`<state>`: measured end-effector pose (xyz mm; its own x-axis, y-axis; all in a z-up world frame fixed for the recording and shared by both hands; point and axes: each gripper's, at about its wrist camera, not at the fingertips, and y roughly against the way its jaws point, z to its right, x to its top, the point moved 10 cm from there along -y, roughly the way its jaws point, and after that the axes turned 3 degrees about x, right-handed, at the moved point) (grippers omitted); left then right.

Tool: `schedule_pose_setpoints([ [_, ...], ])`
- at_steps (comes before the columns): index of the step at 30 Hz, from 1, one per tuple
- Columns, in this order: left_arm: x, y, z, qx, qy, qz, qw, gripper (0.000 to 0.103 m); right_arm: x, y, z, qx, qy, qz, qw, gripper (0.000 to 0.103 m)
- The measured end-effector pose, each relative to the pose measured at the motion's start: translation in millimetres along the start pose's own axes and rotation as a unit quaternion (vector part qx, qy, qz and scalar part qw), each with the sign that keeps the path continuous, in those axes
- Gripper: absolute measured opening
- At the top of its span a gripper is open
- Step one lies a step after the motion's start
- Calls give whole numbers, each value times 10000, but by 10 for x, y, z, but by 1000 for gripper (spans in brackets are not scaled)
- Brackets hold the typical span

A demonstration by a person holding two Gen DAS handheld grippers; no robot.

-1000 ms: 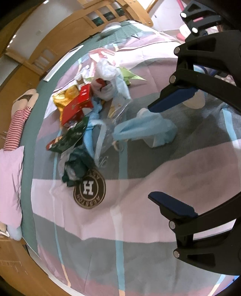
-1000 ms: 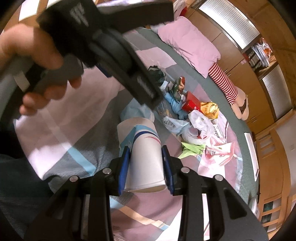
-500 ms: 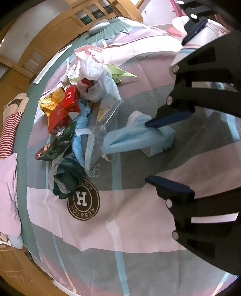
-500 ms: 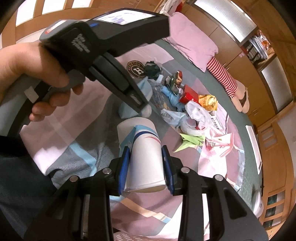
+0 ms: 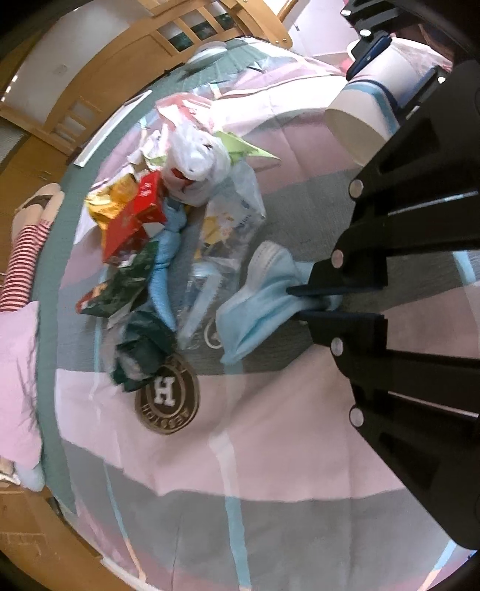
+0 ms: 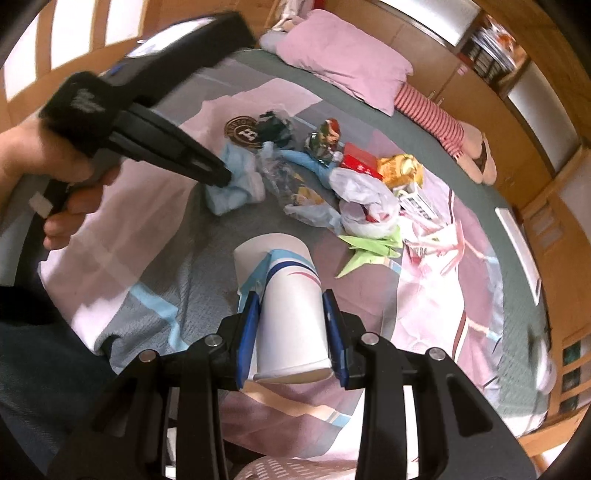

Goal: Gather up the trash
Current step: 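Carry the paper cup with the right tool while the left tool grasps the blue cloth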

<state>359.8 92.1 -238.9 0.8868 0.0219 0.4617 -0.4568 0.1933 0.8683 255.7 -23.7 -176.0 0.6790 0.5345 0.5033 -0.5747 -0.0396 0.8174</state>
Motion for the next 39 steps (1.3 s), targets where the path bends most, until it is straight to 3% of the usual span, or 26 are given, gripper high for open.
schedule_pose_setpoints([
  [4, 42, 318, -39, 90, -4, 449, 9990, 7, 12, 230, 159, 66, -486, 284, 9984, 35],
  [9, -10, 856, 16, 269, -154, 1024, 9943, 7, -88, 847, 359, 239, -1140, 855, 9895, 35],
  [15, -204, 1489, 625, -395, -691, 1445, 9863, 7, -606, 1562, 743, -161, -1731, 1142, 9781, 35],
  [20, -544, 1669, 1271, -965, -1356, 1198, 9787, 7, -1332, 1779, 909, -328, -2151, 756, 9731, 35],
  [25, -1016, 1663, 1993, -1606, -2311, 614, 9576, 7, -2104, 1699, 876, -261, -2629, 155, 9643, 37],
  [26, -1106, 1647, 2111, -1711, -2469, 483, 9526, 7, -2186, 1686, 876, -240, -2724, 103, 9618, 41],
  [27, -1198, 1629, 2199, -1806, -2579, 365, 9485, 7, -2288, 1684, 884, -255, -2811, 55, 9593, 52],
  [29, -1368, 1581, 2400, -2013, -2776, 105, 9393, 7, -2411, 1771, 934, -420, -2892, 145, 9563, 67],
  [33, -1727, 1492, 2740, -2485, -3023, -431, 9192, 7, -2500, 2032, 1147, -780, -3065, 588, 9468, 68],
  [34, -1815, 1470, 2815, -2635, -3069, -570, 9128, 14, -2516, 2075, 1183, -820, -3089, 657, 9453, 68],
  [36, -1908, 1413, 2900, -2729, -3135, -719, 9067, 51, -2505, 2141, 1275, -925, -3116, 776, 9425, 69],
  [37, -1899, 1384, 2903, -2624, -3157, -644, 9096, 78, -2506, 2160, 1309, -982, -3116, 815, 9416, 70],
  [38, -1884, 1369, 2896, -2477, -3171, -530, 9139, 86, -2500, 2166, 1331, -1007, -3112, 826, 9414, 72],
  [39, -1853, 1351, 2871, -2336, -3165, -437, 9183, 86, -2490, 2139, 1345, -1007, -3113, 820, 9414, 72],
])
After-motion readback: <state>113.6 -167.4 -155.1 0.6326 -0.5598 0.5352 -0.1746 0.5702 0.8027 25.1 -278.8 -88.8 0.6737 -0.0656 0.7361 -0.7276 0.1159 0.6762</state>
